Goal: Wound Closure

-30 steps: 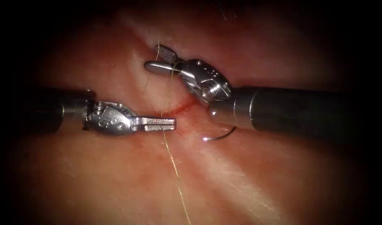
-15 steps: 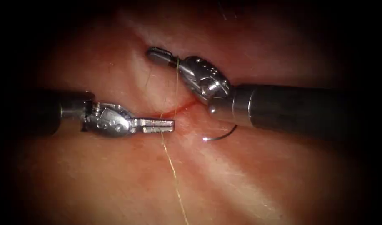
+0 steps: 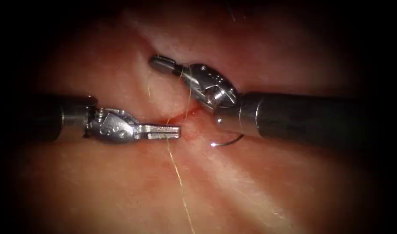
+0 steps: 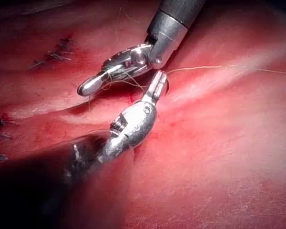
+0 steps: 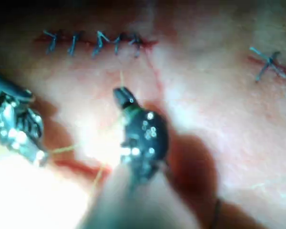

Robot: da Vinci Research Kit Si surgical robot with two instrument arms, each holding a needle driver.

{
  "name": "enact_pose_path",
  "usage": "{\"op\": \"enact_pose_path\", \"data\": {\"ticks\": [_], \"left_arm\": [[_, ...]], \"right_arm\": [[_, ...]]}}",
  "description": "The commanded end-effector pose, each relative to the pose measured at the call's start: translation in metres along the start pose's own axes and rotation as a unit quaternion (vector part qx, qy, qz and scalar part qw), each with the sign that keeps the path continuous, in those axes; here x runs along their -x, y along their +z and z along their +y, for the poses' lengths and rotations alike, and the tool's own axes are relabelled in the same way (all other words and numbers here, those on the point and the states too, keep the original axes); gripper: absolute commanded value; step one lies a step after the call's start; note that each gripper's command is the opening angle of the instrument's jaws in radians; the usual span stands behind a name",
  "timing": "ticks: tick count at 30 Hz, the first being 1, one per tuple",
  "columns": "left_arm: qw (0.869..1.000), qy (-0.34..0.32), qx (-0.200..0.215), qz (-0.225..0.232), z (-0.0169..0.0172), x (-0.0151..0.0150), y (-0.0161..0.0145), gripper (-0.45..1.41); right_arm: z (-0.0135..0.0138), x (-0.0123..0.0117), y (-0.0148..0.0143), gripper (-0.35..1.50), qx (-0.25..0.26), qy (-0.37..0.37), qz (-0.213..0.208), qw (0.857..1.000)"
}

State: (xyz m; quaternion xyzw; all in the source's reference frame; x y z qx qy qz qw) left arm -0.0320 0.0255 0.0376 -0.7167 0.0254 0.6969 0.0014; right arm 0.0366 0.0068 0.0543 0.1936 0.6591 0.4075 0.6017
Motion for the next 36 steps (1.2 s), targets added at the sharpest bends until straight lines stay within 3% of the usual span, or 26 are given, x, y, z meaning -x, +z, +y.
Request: {"op": "enact_pose_path", "data": {"ticks": [1,12,17,28,36], "left_arm": [[1.000,0.000,0.000,0.000,0.0000,0.0006,0.0005,-0.45],[1.000,-0.001,-0.002,-0.002,-0.0003,0.0004,-0.0003,-0.45],[1.000,-0.007,-0.013,-0.015,-0.0016,0.0001,-0.0024,-0.45],[0.997,-0.032,-0.041,-0.054,-0.0085,-0.0007,-0.0108,-0.45],[0.995,-0.043,-0.053,-0.072,-0.0131,0.0004,-0.0135,-0.45]], "right_arm": [[-0.0001,0.0001,0.0007,-0.35,-0.005,-0.010,-0.001,1.000],[-0.0007,0.0001,0.0003,-0.35,-0.018,-0.033,-0.006,0.999],[-0.0027,0.0001,-0.0013,-0.35,-0.026,-0.052,-0.010,0.998],[-0.0048,0.0007,-0.0051,-0.35,-0.058,-0.065,-0.020,0.996],[-0.0053,0.0018,-0.0067,-0.35,-0.075,-0.069,-0.032,0.994]]}}
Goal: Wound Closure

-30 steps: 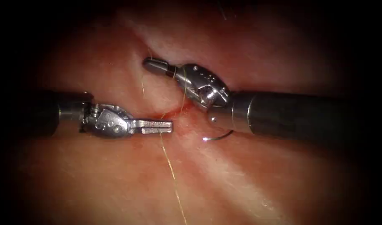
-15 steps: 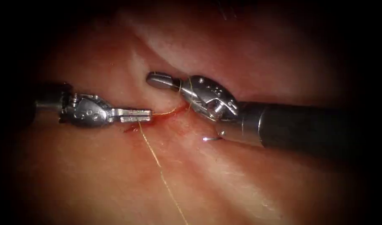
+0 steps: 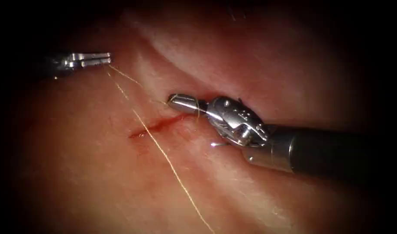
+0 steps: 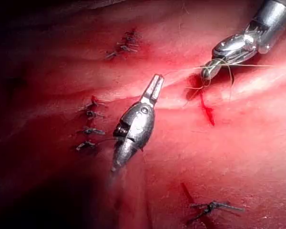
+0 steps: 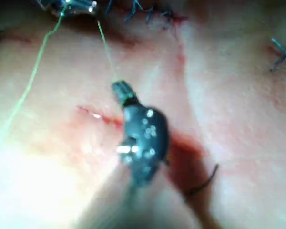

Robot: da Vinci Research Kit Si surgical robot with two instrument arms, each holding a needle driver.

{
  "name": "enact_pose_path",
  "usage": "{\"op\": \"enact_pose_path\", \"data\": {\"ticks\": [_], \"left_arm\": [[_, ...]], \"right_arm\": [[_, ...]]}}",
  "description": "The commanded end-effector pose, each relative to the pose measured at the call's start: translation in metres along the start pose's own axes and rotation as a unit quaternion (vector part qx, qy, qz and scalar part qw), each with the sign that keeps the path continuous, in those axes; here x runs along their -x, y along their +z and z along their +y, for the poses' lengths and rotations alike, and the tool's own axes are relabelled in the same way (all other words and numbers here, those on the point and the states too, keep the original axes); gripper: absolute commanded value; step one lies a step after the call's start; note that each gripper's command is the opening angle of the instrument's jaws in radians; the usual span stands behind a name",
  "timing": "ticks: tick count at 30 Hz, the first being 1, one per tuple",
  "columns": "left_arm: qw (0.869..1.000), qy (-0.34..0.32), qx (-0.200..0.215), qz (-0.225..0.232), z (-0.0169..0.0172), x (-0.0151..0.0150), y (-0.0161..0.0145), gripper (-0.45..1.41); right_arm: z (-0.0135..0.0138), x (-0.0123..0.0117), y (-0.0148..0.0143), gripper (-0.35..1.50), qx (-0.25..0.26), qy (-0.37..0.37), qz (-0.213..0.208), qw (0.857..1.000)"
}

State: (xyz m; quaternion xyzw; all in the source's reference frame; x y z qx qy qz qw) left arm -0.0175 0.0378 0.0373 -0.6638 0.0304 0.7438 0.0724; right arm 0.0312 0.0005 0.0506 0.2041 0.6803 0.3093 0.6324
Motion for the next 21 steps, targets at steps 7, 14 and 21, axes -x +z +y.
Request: {"op": "enact_pose_path", "data": {"ticks": [7,14,21], "left_arm": [[1.000,0.000,-0.026,-0.012,-0.0070,0.0011,-0.0009,-0.45],[0.999,-0.006,-0.044,-0.012,-0.0110,0.0013,-0.0015,-0.45],[0.998,-0.004,-0.057,-0.021,-0.0149,0.0016,-0.0014,-0.45]], "right_arm": [[-0.0016,0.0030,-0.0001,-0.35,-0.015,-0.011,-0.010,1.000],[-0.0027,0.0048,-0.0013,-0.35,-0.022,-0.018,-0.019,0.999],[-0.0043,0.0056,-0.0028,-0.35,-0.033,-0.016,-0.032,0.999]]}}
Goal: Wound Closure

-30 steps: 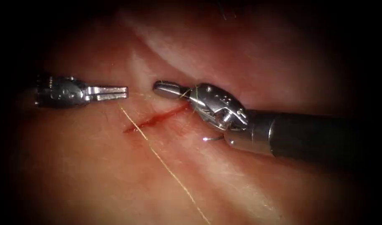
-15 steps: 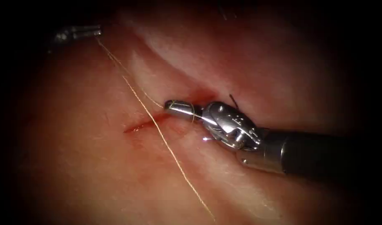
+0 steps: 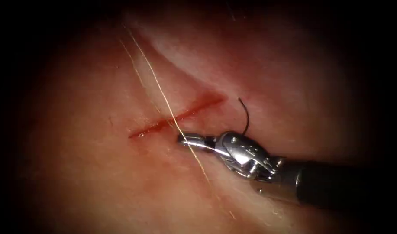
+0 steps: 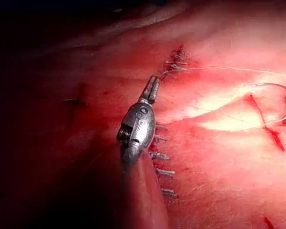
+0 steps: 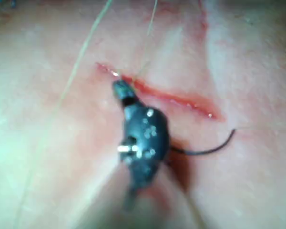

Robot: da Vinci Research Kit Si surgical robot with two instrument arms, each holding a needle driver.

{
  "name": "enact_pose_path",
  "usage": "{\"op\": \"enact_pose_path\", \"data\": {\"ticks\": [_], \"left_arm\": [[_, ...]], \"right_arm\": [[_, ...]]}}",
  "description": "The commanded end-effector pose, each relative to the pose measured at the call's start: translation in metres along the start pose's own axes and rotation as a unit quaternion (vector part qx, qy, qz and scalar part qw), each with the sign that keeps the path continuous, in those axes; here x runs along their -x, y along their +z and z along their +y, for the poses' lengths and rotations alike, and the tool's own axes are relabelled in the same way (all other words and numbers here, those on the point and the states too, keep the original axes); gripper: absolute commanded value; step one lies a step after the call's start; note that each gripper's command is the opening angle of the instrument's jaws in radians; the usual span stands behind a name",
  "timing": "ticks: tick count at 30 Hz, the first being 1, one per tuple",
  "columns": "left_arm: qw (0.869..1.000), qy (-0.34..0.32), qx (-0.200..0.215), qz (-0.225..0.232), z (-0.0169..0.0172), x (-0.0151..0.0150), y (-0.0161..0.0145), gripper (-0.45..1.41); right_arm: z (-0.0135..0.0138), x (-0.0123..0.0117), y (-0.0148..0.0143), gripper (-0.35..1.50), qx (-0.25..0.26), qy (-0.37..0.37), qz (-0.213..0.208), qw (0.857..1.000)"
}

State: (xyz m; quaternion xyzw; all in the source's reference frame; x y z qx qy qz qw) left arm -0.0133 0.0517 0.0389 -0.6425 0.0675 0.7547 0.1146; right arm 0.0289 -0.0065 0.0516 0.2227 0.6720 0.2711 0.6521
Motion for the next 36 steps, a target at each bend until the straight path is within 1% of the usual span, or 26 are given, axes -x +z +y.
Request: {"op": "enact_pose_path", "data": {"ticks": [1,4,5,7,8,14,17,27,30,31,36], "left_arm": [[1.000,0.001,-0.001,-0.001,-0.0008,0.0004,0.0008,-0.45],[1.000,0.002,-0.005,-0.004,-0.0024,0.0004,0.0010,-0.45],[1.000,0.002,-0.005,-0.004,-0.0024,0.0004,0.0010,-0.45],[1.000,0.005,-0.008,-0.008,-0.0040,0.0005,0.0011,-0.45],[1.000,0.003,-0.012,-0.008,-0.0049,0.0007,0.0010,-0.45],[1.000,0.004,-0.018,-0.014,-0.0067,0.0019,0.0006,-0.45],[0.999,0.005,-0.026,-0.021,-0.0084,0.0028,0.0007,-0.45],[0.999,0.009,-0.035,-0.031,-0.0107,0.0039,0.0014,-0.45],[0.999,0.010,-0.037,-0.033,-0.0114,0.0044,0.0016,-0.45],[0.999,0.012,-0.039,-0.035,-0.0117,0.0049,0.0017,-0.45],[0.998,0.016,-0.042,-0.036,-0.0118,0.0056,0.0018,-0.45]], "right_arm": [[-0.0004,0.0006,0.0006,-0.35,-0.003,-0.001,0.000,1.000],[-0.0008,0.0010,0.0006,-0.35,-0.005,0.000,-0.002,1.000],[-0.0008,0.0010,0.0006,-0.35,-0.005,0.000,-0.002,1.000],[-0.0012,0.0014,0.0005,-0.35,-0.009,0.001,-0.004,1.000],[-0.0015,0.0016,0.0004,-0.35,-0.013,0.000,-0.005,1.000],[-0.0022,0.0016,0.0001,-0.35,-0.025,0.000,-0.006,1.000],[-0.0029,0.0019,0.0001,-0.35,-0.034,-0.002,-0.007,0.999],[-0.0043,0.0026,-0.0004,-0.35,-0.044,0.003,-0.010,0.999],[-0.0049,0.0030,-0.0010,-0.35,-0.047,0.004,-0.016,0.999],[-0.0055,0.0035,-0.0017,-0.35,-0.052,0.014,-0.022,0.998],[-0.0064,0.0045,-0.0026,-0.35,-0.060,0.015,-0.033,0.998]]}}
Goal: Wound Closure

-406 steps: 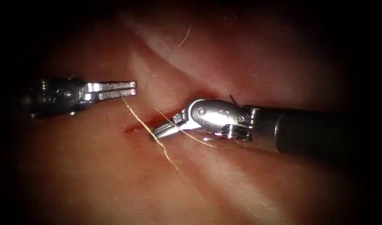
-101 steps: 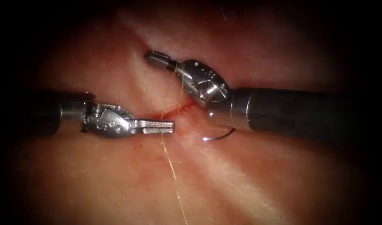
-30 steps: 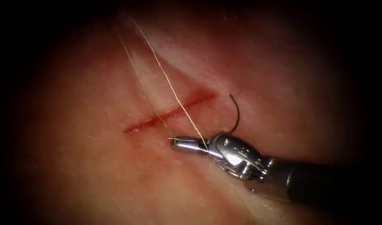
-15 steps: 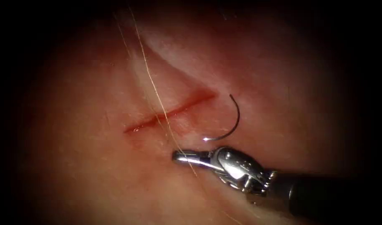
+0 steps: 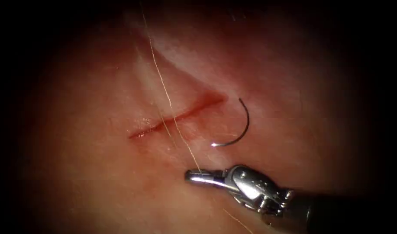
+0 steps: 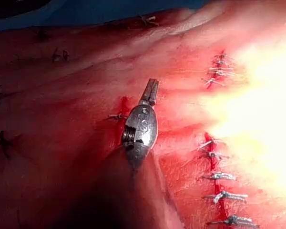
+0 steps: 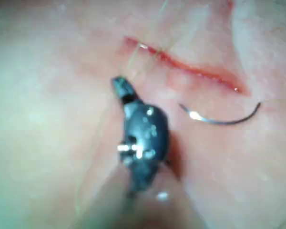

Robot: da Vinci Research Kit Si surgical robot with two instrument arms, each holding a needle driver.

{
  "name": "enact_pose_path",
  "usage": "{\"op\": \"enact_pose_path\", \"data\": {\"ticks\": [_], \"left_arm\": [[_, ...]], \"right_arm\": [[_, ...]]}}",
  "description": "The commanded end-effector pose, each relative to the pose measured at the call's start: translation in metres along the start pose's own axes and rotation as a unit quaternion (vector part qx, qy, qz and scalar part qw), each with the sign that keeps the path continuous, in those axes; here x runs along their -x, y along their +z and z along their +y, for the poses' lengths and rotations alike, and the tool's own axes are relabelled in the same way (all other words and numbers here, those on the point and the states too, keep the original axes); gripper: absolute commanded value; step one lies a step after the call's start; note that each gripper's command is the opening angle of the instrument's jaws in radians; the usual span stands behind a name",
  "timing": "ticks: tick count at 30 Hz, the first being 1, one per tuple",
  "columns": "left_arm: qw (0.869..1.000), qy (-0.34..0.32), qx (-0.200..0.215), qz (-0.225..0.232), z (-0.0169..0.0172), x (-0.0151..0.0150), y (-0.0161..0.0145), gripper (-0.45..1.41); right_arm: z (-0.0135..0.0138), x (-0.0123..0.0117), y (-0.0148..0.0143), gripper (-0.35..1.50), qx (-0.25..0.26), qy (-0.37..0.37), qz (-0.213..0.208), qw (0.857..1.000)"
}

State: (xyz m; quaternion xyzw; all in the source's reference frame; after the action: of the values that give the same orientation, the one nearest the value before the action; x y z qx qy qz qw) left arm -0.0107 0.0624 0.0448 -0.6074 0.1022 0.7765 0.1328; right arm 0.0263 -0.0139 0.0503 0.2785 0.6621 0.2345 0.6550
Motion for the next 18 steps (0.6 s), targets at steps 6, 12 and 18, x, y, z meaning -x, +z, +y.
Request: {"op": "enact_pose_path", "data": {"ticks": [6,12,18], "left_arm": [[1.000,0.005,-0.004,0.000,-0.0006,0.0008,0.0008,-0.45],[1.000,0.007,-0.007,-0.003,-0.0007,0.0011,0.0008,-0.45],[1.000,0.008,-0.007,-0.004,-0.0012,0.0015,0.0007,-0.45]], "right_arm": [[-0.0019,0.0023,-0.0006,-0.35,-0.015,0.008,-0.016,1.000],[-0.0026,0.0034,-0.0015,-0.35,-0.022,0.010,-0.028,0.999],[-0.0029,0.0042,-0.0014,-0.35,-0.024,0.013,-0.035,0.999]]}}
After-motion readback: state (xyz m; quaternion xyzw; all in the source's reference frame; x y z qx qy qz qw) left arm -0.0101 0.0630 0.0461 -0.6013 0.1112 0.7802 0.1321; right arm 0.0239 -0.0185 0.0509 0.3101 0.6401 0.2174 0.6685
